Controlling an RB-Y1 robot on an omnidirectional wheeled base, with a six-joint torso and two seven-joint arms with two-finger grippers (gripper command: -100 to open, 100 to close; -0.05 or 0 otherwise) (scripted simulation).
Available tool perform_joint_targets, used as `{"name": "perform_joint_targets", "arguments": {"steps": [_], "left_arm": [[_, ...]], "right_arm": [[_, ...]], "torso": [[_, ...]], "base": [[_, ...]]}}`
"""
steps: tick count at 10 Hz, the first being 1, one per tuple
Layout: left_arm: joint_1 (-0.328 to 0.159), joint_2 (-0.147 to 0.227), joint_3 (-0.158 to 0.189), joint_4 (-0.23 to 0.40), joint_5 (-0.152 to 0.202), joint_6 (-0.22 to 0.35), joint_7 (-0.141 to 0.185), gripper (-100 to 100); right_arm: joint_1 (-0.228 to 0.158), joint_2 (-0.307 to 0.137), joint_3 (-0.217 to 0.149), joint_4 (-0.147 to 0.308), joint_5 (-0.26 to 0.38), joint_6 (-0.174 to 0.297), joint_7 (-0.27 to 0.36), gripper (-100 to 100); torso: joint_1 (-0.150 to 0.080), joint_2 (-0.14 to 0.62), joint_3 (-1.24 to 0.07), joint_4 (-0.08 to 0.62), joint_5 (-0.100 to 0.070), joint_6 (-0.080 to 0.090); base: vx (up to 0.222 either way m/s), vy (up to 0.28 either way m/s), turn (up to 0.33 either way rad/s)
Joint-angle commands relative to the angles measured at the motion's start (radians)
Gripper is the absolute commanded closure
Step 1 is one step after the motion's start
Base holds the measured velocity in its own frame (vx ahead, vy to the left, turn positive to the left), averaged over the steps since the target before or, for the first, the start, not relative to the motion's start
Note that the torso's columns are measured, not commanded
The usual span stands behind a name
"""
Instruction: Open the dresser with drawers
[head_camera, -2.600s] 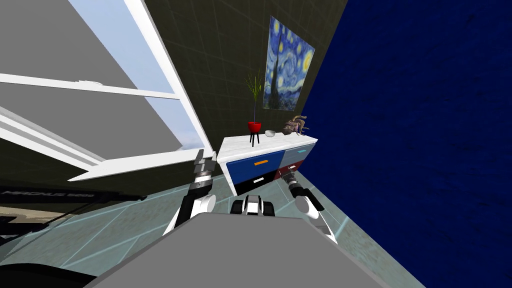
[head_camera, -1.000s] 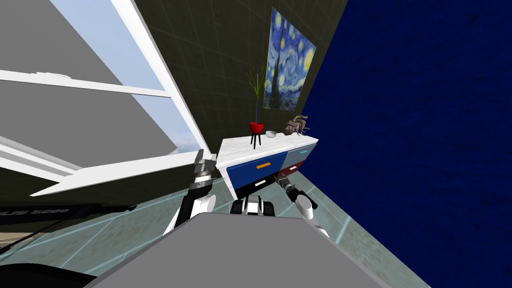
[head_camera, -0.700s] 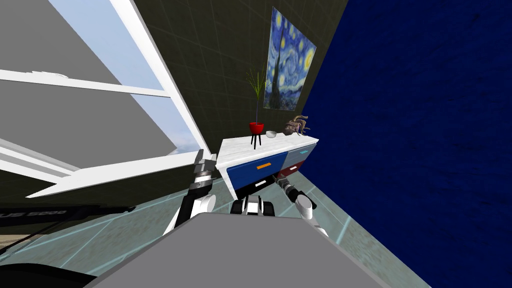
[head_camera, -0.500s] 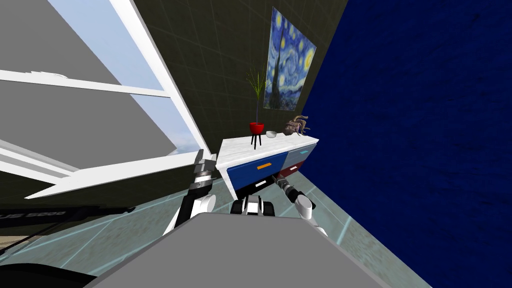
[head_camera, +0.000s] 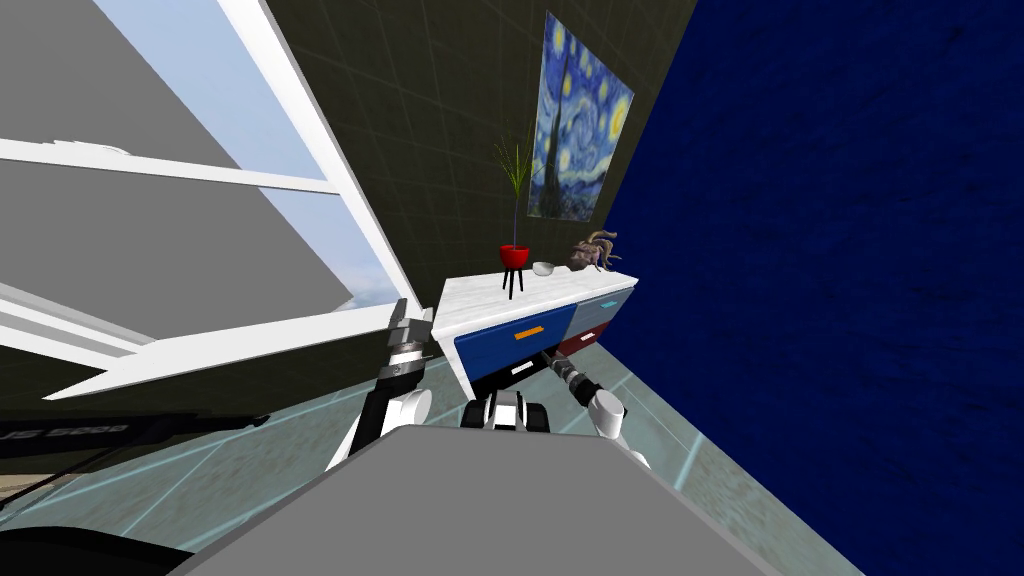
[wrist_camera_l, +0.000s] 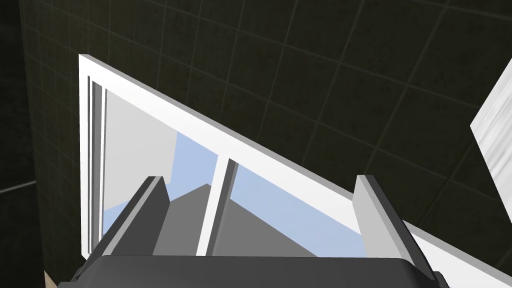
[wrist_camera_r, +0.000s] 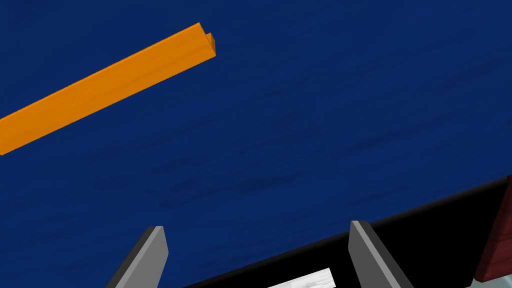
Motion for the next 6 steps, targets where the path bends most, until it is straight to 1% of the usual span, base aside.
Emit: {"name": "perform_joint_targets", "arguments": {"steps": [1, 2, 3, 4, 5, 6], "left_arm": [[0.0, 0.0, 0.0, 0.0, 0.0, 0.0, 0.0, 0], [0.0, 0.0, 0.0, 0.0, 0.0, 0.0, 0.0, 0], [0.0, 0.0, 0.0, 0.0, 0.0, 0.0, 0.0, 0], [0.0, 0.0, 0.0, 0.0, 0.0, 0.0, 0.0, 0], [0.0, 0.0, 0.0, 0.0, 0.0, 0.0, 0.0, 0], [0.0, 0.0, 0.0, 0.0, 0.0, 0.0, 0.0, 0]], "right_arm": [[-0.015, 0.005, -0.004, 0.041, -0.069, 0.038, -0.016, -100], [-0.015, 0.005, -0.004, 0.041, -0.098, 0.038, -0.016, -100], [-0.028, 0.012, -0.006, 0.074, -0.131, 0.068, -0.03, -100], [-0.028, 0.012, -0.006, 0.074, -0.159, 0.068, -0.03, -100], [-0.04, 0.02, -0.009, 0.106, -0.191, 0.097, -0.043, -100], [-0.04, 0.02, -0.009, 0.106, -0.221, 0.097, -0.043, -100]], "torso": [[0.0, 0.0, 0.0, 0.0, 0.0, 0.0], [0.0, -0.001, 0.0, 0.0, 0.0, 0.0], [0.0, 0.0, 0.0, 0.0, 0.0, 0.0], [0.001, -0.001, 0.0, 0.0, 0.0, 0.0], [0.0, 0.0, 0.0, 0.0, 0.0, 0.0], [0.0, 0.0, 0.0, 0.0, 0.0, 0.0]], "base": [[0.0, 0.0, 0.0], [0.0, 0.0, 0.0], [0.002, 0.012, 0.009], [0.001, 0.006, 0.0], [0.001, 0.011, 0.006], [0.002, 0.01, 0.006]]}}
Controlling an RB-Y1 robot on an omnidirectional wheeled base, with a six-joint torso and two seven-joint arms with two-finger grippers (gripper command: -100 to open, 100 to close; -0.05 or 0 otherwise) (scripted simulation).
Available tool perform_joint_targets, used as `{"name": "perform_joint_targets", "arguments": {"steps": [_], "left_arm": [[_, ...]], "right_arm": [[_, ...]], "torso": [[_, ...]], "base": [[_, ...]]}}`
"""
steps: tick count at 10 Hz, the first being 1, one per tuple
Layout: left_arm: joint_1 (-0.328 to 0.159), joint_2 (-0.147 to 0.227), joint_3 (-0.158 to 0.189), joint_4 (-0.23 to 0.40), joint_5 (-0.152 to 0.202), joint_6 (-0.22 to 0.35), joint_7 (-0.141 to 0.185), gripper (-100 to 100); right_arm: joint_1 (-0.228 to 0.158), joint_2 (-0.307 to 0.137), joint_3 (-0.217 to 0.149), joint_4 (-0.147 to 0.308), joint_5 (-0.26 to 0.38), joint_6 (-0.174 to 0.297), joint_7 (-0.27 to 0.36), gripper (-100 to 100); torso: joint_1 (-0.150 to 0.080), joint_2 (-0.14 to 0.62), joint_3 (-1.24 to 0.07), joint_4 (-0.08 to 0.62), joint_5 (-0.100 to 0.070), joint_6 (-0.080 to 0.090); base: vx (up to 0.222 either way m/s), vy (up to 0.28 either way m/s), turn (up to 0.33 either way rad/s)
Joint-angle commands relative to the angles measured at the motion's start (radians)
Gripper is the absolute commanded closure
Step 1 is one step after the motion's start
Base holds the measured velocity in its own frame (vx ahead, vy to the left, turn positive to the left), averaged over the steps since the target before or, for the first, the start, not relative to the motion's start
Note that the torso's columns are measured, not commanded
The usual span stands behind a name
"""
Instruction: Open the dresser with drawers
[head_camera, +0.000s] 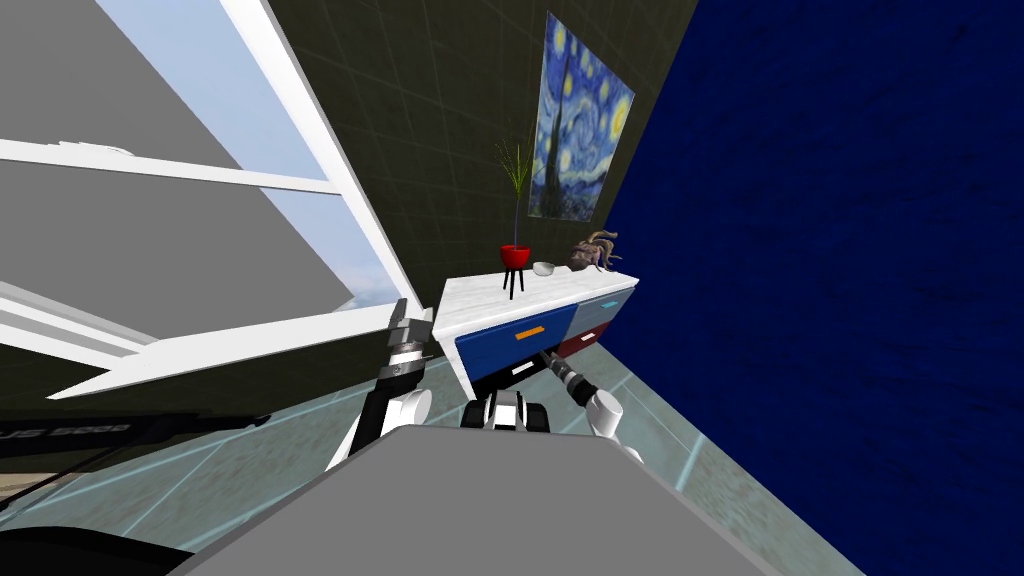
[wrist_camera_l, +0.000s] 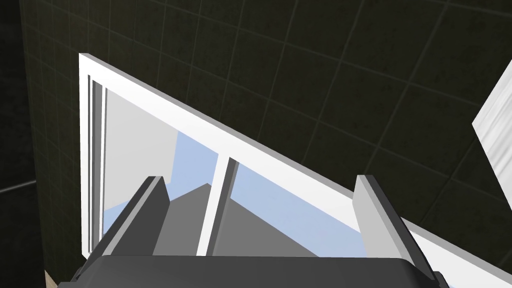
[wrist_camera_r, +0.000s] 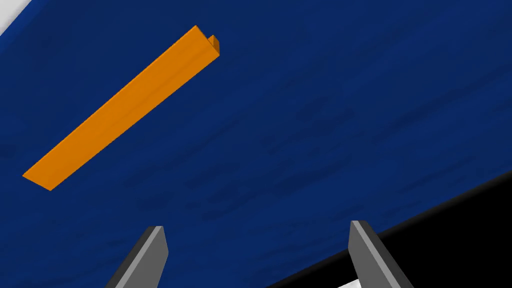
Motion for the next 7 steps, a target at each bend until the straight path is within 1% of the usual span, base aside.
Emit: {"name": "perform_joint_targets", "arguments": {"steps": [1, 2, 3, 4, 5, 6, 7], "left_arm": [[0.0, 0.0, 0.0, 0.0, 0.0, 0.0, 0.0, 0], [0.0, 0.0, 0.0, 0.0, 0.0, 0.0, 0.0, 0], [0.0, 0.0, 0.0, 0.0, 0.0, 0.0, 0.0, 0], [0.0, 0.0, 0.0, 0.0, 0.0, 0.0, 0.0, 0], [0.0, 0.0, 0.0, 0.0, 0.0, 0.0, 0.0, 0], [0.0, 0.0, 0.0, 0.0, 0.0, 0.0, 0.0, 0], [0.0, 0.0, 0.0, 0.0, 0.0, 0.0, 0.0, 0]], "right_arm": [[-0.017, 0.015, -0.003, 0.045, -0.081, 0.043, -0.021, -100], [-0.017, 0.015, -0.003, 0.045, -0.112, 0.043, -0.021, -100], [-0.028, 0.028, -0.005, 0.074, -0.142, 0.068, -0.033, -100], [-0.028, 0.028, -0.005, 0.074, -0.169, 0.068, -0.033, -100], [-0.039, 0.043, -0.006, 0.1, -0.201, 0.091, -0.045, -100], [-0.039, 0.043, -0.006, 0.1, -0.22, 0.091, -0.045, -100], [-0.048, 0.06, -0.008, 0.124, -0.256, 0.112, -0.055, -100]], "torso": [[0.0, 0.0, 0.0, 0.0, 0.0, 0.0], [-0.001, 0.0, 0.0, 0.0, 0.0, 0.0], [0.0, 0.0, 0.0, 0.0, 0.0, 0.0], [0.0, 0.0, 0.0, 0.0, 0.0, 0.0], [0.0, 0.0, 0.0, 0.0, 0.0, 0.0], [0.0, 0.0, 0.0, 0.0, 0.0, 0.0], [-0.001, 0.0, 0.0, 0.0, 0.0, 0.0]], "base": [[0.0, 0.0, 0.0], [0.003, 0.006, 0.013], [0.004, 0.012, 0.013], [0.002, 0.015, 0.013], [0.003, 0.01, 0.014], [0.002, 0.005, 0.009], [0.004, 0.006, 0.019]]}}
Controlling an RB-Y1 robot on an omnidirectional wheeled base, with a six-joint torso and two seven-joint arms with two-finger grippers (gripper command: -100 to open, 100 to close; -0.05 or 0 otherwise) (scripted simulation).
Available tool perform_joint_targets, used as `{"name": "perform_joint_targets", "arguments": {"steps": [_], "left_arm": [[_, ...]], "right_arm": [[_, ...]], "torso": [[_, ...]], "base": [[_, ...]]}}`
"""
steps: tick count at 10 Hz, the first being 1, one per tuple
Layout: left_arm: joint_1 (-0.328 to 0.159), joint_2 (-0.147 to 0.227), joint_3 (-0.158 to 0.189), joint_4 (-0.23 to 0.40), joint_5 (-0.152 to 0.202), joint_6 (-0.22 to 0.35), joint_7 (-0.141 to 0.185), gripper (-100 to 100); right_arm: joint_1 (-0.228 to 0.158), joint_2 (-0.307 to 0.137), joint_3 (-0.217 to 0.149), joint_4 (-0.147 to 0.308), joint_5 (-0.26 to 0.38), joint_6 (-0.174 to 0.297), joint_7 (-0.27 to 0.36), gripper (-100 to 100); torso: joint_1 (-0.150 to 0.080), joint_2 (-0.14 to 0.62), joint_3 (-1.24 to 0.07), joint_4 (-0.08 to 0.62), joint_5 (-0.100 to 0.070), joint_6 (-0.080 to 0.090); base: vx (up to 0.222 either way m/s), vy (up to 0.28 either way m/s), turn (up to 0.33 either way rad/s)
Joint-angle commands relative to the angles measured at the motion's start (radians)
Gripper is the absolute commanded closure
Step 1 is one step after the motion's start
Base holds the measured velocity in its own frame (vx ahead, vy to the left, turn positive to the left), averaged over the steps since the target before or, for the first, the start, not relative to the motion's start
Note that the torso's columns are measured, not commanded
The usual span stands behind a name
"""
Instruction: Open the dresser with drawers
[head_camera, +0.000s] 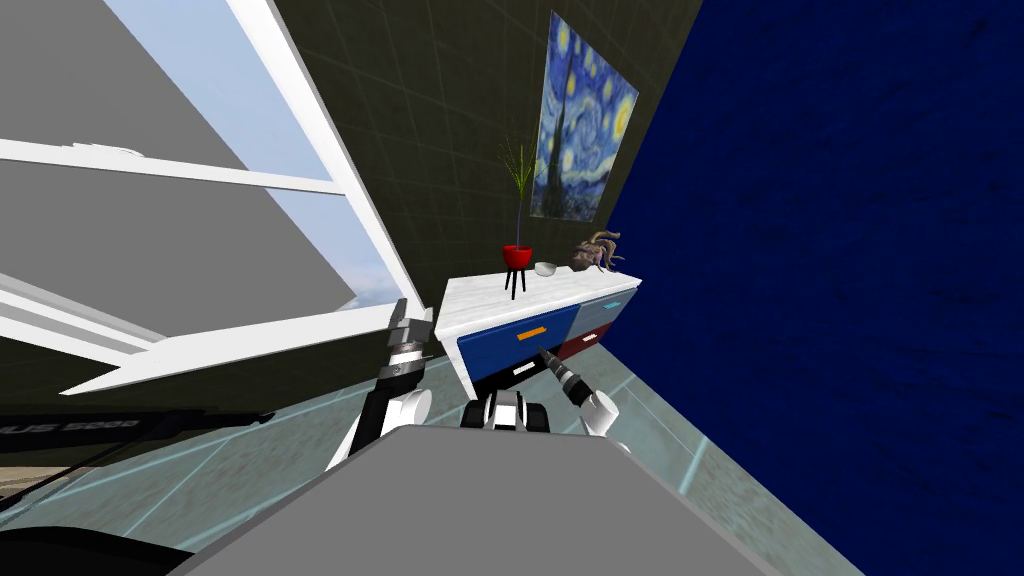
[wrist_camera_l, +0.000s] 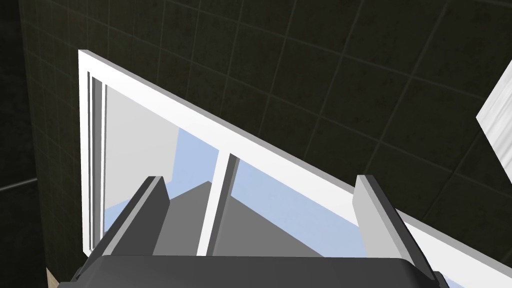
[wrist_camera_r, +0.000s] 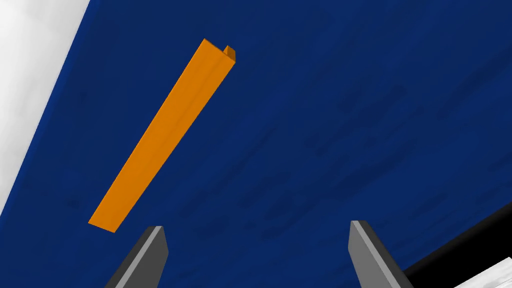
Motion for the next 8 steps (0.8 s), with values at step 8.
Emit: {"name": "perform_joint_targets", "arguments": {"steps": [8], "left_arm": [[0.0, 0.0, 0.0, 0.0, 0.0, 0.0, 0.0, 0]], "right_arm": [[-0.048, 0.171, -0.006, 0.116, -0.244, 0.102, -0.053, -100]], "torso": [[0.001, 0.0, 0.0, 0.0, 0.0, 0.0]], "base": [[0.0, 0.002, 0.008]]}}
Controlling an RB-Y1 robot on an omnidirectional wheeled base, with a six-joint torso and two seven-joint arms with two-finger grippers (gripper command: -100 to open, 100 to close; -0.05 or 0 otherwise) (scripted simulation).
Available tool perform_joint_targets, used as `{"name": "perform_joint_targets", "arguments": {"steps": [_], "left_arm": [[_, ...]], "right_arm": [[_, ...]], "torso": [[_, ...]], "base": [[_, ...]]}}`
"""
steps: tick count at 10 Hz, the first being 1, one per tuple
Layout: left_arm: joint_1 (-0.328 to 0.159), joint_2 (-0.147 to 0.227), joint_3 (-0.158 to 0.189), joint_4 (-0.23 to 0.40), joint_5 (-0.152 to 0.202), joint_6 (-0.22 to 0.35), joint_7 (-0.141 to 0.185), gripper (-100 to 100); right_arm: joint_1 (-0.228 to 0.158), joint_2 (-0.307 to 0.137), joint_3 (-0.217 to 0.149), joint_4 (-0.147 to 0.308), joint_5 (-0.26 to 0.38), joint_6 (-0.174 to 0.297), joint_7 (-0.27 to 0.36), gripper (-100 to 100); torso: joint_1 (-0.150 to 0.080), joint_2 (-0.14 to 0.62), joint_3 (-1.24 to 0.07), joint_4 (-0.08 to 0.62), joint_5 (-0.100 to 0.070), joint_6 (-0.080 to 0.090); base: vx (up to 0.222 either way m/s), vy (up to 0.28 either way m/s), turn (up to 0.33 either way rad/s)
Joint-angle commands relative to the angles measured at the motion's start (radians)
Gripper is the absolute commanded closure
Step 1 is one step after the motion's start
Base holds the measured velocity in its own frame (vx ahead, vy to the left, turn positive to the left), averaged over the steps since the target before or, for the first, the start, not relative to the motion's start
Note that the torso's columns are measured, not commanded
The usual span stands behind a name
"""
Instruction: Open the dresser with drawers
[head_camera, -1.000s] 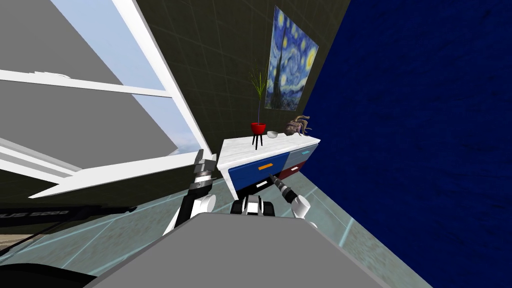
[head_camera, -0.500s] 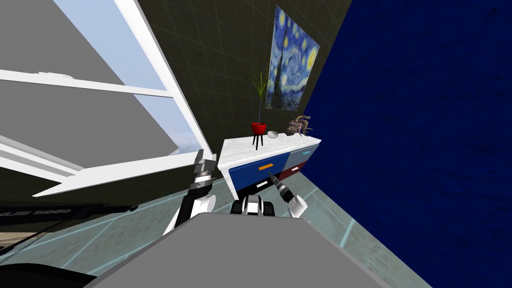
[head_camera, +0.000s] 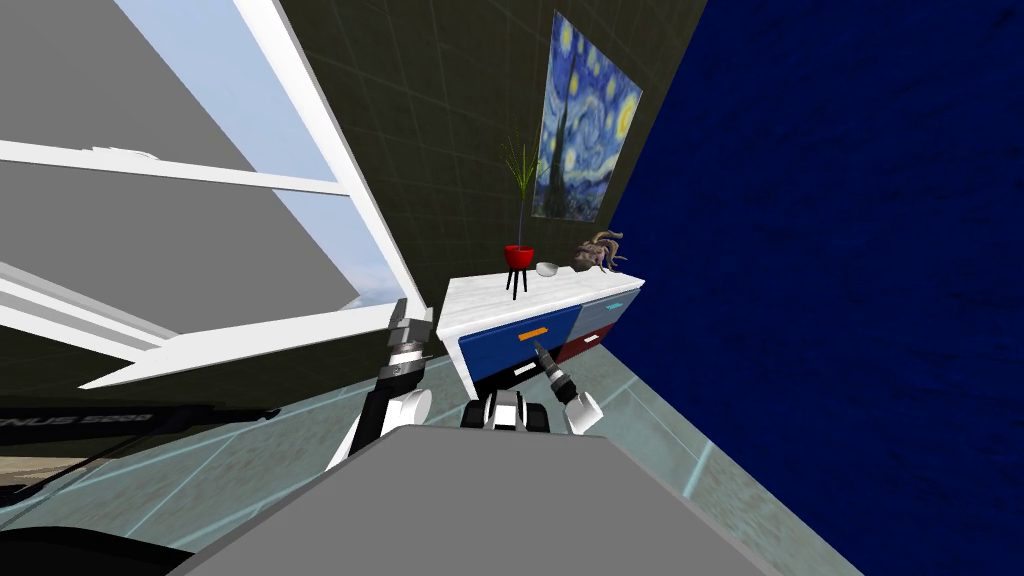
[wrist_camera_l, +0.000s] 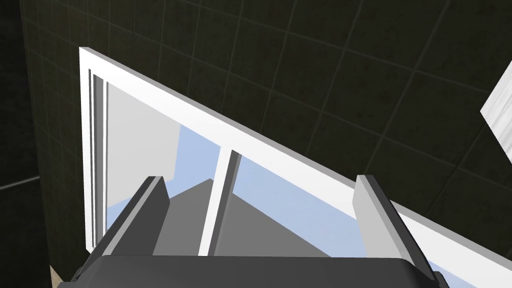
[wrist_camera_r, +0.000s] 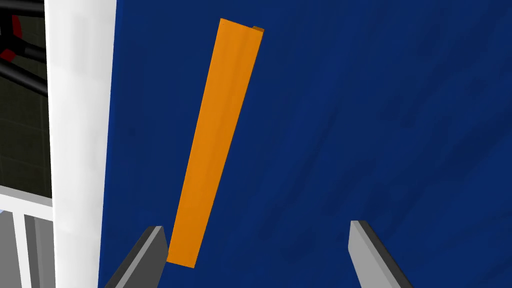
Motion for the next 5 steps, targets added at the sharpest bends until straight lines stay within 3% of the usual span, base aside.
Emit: {"name": "perform_joint_targets", "arguments": {"steps": [1, 2, 3, 4, 5], "left_arm": [[0.0, 0.0, 0.0, 0.0, 0.0, 0.0, 0.0, 0], [0.0, 0.0, 0.0, 0.0, 0.0, 0.0, 0.0, 0], [0.0, 0.0, 0.0, 0.0, 0.0, 0.0, 0.0, 0], [0.0, 0.0, 0.0, 0.0, 0.0, 0.0, 0.0, 0], [0.0, 0.0, 0.0, 0.0, 0.0, 0.0, 0.0, 0]], "right_arm": [[-0.011, 0.07, -0.001, 0.019, -0.045, 0.017, -0.016, -100], [-0.012, 0.086, -0.001, 0.021, -0.05, 0.02, -0.017, -100], [-0.011, 0.072, 0.001, 0.014, -0.044, 0.013, -0.021, -100], [-0.027, 0.075, 0.004, 0.003, -0.037, -0.014, -0.037, -100], [-0.017, 0.072, 0.003, 0.003, -0.04, 0.001, -0.032, -100]], "torso": [[0.0, 0.0, 0.0, 0.0, 0.0, 0.0], [0.0, 0.0, 0.0, 0.0, 0.0, 0.0], [0.0, 0.0, 0.0, 0.0, 0.0, 0.0], [-0.001, 0.0, 0.0, 0.0, 0.0, 0.0], [-0.001, 0.0, 0.0, 0.0, 0.0, 0.0]], "base": [[0.0, 0.004, 0.012], [-0.001, 0.006, 0.01], [0.0, 0.0, 0.0], [0.004, -0.005, 0.015], [0.0, 0.0, 0.0]]}}
